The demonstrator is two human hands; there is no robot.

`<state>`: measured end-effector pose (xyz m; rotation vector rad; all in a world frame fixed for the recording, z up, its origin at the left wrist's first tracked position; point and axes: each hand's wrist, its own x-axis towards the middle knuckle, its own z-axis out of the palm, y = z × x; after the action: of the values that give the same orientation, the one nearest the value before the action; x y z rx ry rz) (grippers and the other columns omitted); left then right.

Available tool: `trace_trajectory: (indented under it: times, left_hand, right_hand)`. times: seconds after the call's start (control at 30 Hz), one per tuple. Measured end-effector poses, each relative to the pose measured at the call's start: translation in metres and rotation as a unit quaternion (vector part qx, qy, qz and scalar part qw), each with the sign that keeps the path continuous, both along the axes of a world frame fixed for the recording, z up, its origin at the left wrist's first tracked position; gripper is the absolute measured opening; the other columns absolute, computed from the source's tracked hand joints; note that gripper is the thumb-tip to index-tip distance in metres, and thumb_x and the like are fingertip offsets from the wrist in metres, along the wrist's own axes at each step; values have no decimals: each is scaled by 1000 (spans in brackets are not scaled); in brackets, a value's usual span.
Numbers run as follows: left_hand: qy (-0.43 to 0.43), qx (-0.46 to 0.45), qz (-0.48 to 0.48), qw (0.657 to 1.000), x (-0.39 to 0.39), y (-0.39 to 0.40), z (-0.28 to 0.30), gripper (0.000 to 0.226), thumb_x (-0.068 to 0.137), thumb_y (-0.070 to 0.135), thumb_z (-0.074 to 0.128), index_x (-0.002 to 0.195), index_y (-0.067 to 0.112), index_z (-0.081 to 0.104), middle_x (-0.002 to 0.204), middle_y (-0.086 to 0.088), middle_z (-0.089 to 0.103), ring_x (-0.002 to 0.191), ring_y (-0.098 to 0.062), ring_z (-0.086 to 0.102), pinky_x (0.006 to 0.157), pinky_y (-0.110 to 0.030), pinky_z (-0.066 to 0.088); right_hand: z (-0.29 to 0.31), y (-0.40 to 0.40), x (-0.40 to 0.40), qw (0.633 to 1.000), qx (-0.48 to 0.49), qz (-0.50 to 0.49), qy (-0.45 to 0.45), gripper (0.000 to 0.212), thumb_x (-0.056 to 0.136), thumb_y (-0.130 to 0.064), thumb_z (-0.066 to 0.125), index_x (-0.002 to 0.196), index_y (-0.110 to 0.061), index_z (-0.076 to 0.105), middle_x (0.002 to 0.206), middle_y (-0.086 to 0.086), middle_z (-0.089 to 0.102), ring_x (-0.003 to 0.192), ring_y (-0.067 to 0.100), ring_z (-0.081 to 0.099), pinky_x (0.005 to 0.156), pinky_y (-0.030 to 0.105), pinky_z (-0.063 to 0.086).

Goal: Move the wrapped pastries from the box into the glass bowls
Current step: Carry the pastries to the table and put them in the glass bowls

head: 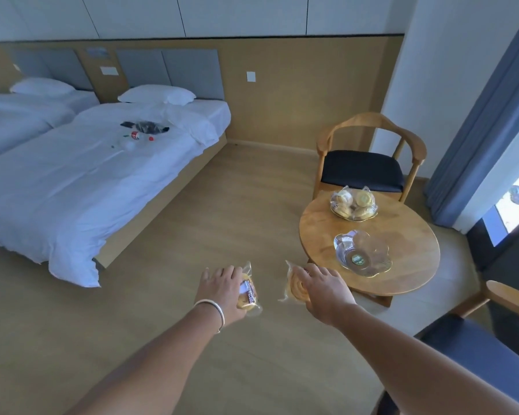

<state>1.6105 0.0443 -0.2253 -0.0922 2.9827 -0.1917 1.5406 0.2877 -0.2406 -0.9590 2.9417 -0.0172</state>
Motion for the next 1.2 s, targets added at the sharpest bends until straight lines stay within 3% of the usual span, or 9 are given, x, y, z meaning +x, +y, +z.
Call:
trace_trajectory:
  times: [0.5, 0.9, 1.2]
  left_hand:
    - [10, 13, -24, 1000, -168, -61, -24, 73, 68, 64, 60, 124, 23, 37, 119, 4, 45, 109, -21, 48, 92, -41, 31]
    - [25, 30, -68, 997, -354, -175, -19, 74, 70, 59, 63, 127, 23, 35, 123, 5, 44, 113, -20, 47, 94, -41, 30]
    - [7, 33, -120, 992, -432, -178, -31, 72, 68, 53, 66, 125, 22, 35, 122, 2, 41, 110, -22, 47, 95, -41, 33]
  right_hand:
    - [-19, -56, -158, 999, 35, -16, -21, 83, 86, -26, 60, 151, -29, 10, 142, -1, 40, 127, 21, 43, 106, 33, 33]
    - [-7, -159, -309, 997, 36, -67, -24, 85, 82, -34, 68, 148, -32, 16, 140, -5, 40, 128, 19, 42, 106, 32, 32]
    - [-15, -160, -365, 992, 38, -112, -44, 79, 84, -29, 64, 148, -31, 18, 141, -6, 40, 127, 18, 42, 106, 31, 32]
